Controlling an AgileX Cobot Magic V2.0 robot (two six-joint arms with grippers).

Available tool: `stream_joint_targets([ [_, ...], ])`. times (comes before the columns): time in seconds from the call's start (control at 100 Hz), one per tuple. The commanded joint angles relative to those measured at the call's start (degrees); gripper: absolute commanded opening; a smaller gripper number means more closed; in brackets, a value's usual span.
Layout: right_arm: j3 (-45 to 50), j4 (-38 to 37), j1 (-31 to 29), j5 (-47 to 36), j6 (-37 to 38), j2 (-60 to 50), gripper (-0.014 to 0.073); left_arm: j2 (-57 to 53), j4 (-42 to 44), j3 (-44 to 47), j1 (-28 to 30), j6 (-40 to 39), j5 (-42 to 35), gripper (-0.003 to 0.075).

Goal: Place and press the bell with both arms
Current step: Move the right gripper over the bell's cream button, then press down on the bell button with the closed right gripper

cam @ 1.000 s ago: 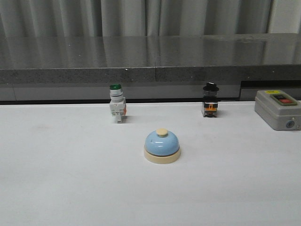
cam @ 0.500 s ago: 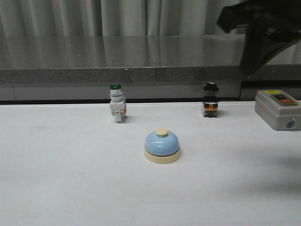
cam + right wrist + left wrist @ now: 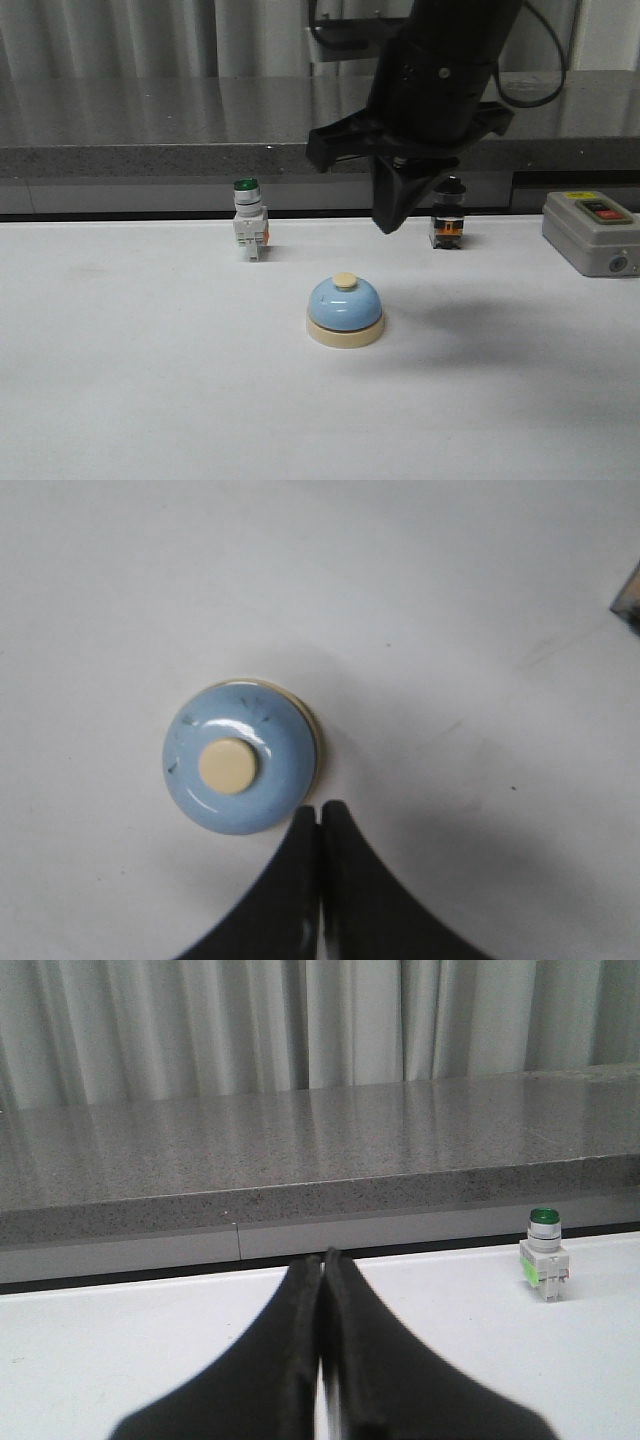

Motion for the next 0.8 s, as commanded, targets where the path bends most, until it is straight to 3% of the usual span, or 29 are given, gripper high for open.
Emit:
stream_joint_targets([
  [0.0, -3.1, 0.3, 0.6, -1.7, -0.3, -0.8, -0.0060, -1.7, 0.0, 2.5, 0.1, -0.6, -4.6, -0.0020],
  [0.79, -5.0, 1.6, 2.8, -1.7, -0.3, 4.8, -0.0060, -1.7, 0.0, 2.5, 0.1, -0.6, -4.6, -0.0020],
])
